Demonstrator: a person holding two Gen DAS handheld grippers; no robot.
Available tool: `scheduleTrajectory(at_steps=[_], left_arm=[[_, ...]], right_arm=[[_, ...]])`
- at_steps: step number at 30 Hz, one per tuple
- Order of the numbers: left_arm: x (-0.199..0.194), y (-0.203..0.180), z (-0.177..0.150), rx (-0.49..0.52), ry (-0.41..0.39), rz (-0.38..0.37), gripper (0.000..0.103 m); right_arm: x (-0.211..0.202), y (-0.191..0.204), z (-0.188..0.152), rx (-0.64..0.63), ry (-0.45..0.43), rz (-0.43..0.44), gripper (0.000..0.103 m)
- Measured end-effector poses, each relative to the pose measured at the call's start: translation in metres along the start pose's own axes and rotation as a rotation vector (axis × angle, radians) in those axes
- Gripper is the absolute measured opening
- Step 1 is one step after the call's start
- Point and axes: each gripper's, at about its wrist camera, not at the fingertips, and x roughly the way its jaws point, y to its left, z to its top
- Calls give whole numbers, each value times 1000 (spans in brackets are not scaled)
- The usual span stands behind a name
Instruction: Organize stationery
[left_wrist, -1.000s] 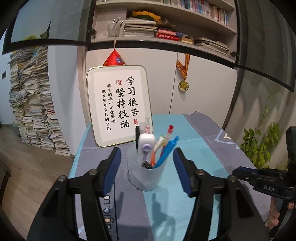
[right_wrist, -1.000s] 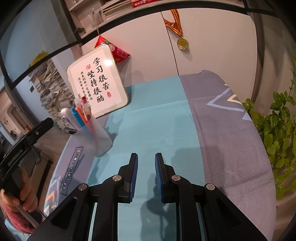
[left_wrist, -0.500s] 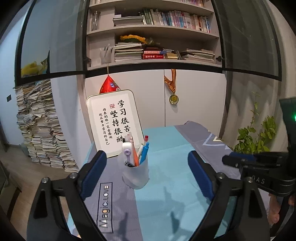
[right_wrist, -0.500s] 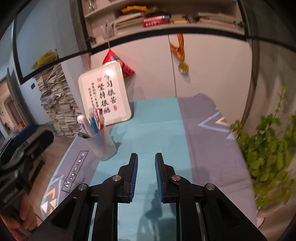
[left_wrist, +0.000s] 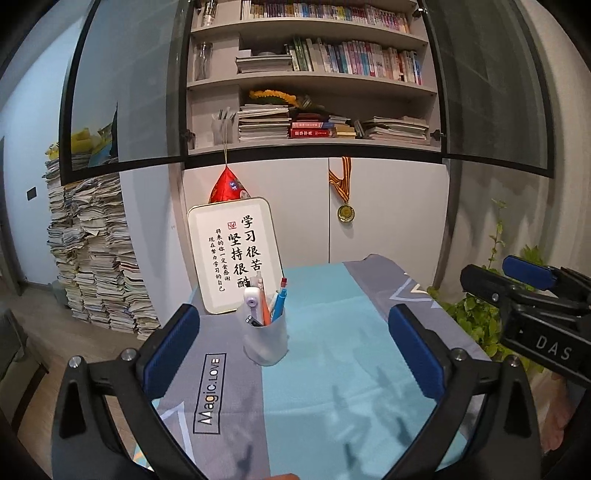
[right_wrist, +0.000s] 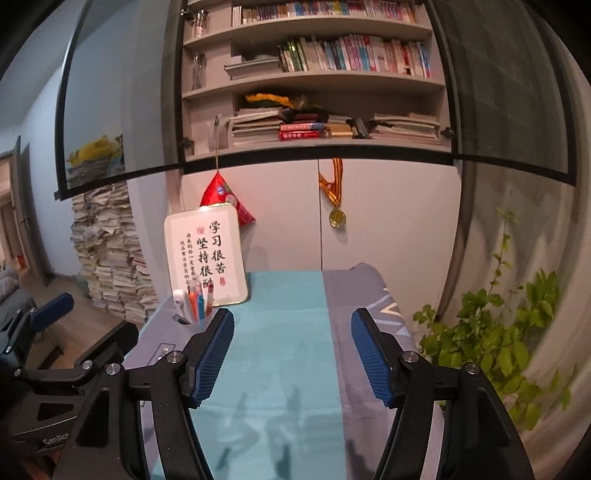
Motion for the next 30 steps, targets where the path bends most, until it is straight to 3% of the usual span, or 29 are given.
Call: scheduleTrajectory(at_steps=[13, 30], left_arm=[[-35, -2, 2, -20, -39, 1, 102], [-42, -6, -1, -6, -44, -2, 102]], right_arm=[[-36, -2, -3, 21, -21, 17, 67], [-45, 4, -9, 21, -9, 23, 68]])
